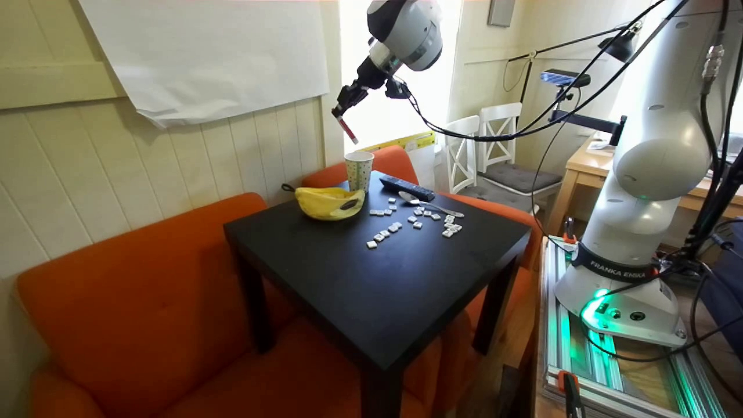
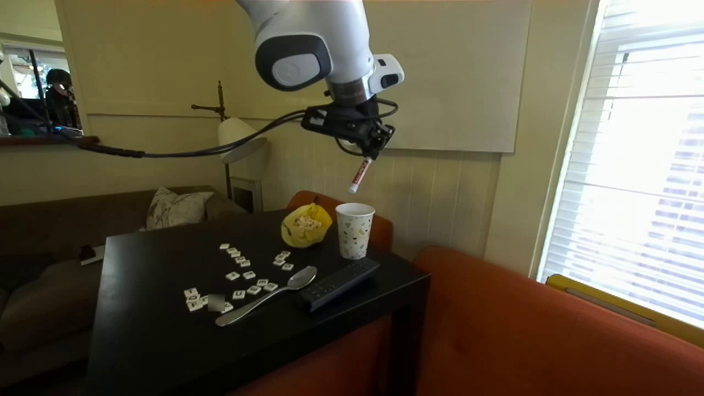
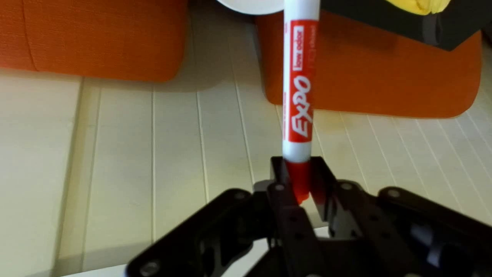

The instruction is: Put the orange marker inside the paper cup

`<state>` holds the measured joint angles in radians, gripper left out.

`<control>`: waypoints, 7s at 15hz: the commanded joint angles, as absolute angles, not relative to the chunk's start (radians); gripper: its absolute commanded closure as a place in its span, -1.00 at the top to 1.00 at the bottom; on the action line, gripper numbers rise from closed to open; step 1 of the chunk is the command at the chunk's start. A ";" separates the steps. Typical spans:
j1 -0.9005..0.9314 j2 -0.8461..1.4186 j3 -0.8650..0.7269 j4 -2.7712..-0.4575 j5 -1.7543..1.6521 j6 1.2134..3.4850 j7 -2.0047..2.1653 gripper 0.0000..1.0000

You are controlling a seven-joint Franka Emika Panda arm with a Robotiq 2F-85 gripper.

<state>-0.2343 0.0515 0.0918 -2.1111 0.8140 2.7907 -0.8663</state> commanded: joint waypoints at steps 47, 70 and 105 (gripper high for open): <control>-0.232 0.157 -0.201 -2.169 1.622 2.135 -1.939 -0.90; -0.242 0.179 -0.238 -2.202 1.518 1.988 -1.956 0.13; -0.540 -0.581 0.173 -2.512 0.334 2.142 -0.677 1.00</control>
<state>-0.5046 -0.4396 0.1356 -2.4882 0.4955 2.3372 -0.8418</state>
